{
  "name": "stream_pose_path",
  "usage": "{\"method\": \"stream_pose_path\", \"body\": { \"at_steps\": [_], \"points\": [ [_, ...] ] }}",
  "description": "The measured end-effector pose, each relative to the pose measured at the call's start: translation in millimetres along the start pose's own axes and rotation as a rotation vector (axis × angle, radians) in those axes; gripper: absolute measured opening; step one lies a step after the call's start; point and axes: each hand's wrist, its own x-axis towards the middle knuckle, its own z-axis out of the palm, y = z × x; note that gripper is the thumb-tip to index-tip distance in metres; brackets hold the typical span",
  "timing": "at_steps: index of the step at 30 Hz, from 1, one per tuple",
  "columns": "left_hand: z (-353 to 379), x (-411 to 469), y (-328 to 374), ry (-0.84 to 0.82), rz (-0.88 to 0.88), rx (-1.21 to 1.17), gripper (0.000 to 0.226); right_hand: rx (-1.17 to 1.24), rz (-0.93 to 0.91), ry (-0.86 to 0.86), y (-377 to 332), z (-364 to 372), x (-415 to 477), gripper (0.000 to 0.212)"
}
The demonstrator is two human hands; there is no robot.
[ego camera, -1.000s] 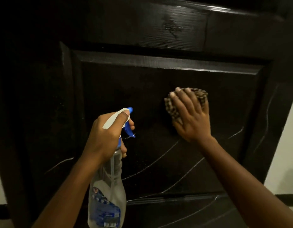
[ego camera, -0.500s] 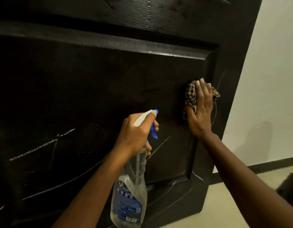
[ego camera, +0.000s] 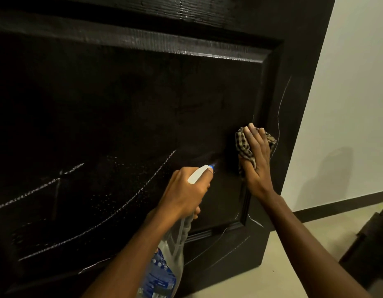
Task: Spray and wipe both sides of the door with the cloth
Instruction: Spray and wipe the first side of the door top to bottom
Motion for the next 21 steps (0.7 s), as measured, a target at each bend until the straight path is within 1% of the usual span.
{"method": "stream_pose_path", "body": {
  "at_steps": [2,3,6,7,8,9,10,12,13,14,15,16,19,21],
  "points": [
    [-8,-6,-3,0.034,0.012,0.013,0.046,0.06,0.027,0.072,-6,8,-1,0.061],
    [-13,-11,-4,0.058,0.022,-0.005,0.045,0.072,0.058,0.142,-11,17,0,0.062],
    [-33,-25,-5,0.158,0.041,-0.085,0.041,0.025,0.248,0.404,-43,60,1,0.069],
    [-39,-29,-6,0.192,0.055,-0.093,0.039,-0.014,0.284,0.449,-57,78,-4,0.071],
    [-46,-34,-6,0.215,0.071,-0.094,0.039,-0.06,0.259,0.445,-70,95,-13,0.072],
    [-52,-37,-7,0.227,0.083,-0.093,0.039,-0.12,0.179,0.388,-78,110,-27,0.072],
    [-57,-40,-8,0.227,0.087,-0.092,0.039,-0.195,0.061,0.292,-81,121,-44,0.071],
    [-64,-44,-8,0.211,0.078,-0.084,0.04,-0.349,-0.192,0.107,-64,125,-76,0.072],
    [-66,-45,-9,0.203,0.073,-0.077,0.04,-0.389,-0.277,0.059,-50,119,-86,0.074],
    [-68,-46,-9,0.197,0.066,-0.076,0.04,-0.395,-0.301,0.05,-36,110,-91,0.077],
    [-69,-47,-9,0.191,0.063,-0.083,0.039,-0.375,-0.26,0.075,-26,101,-93,0.079],
    [-70,-48,-9,0.183,0.065,-0.087,0.039,-0.335,-0.166,0.128,-19,92,-91,0.079],
    [-71,-50,-12,0.164,0.072,-0.077,0.04,-0.195,0.207,0.384,-17,74,-50,0.073],
    [-70,-49,-12,0.162,0.061,-0.088,0.039,-0.086,0.367,0.537,-37,72,-5,0.072]
  ]
}}
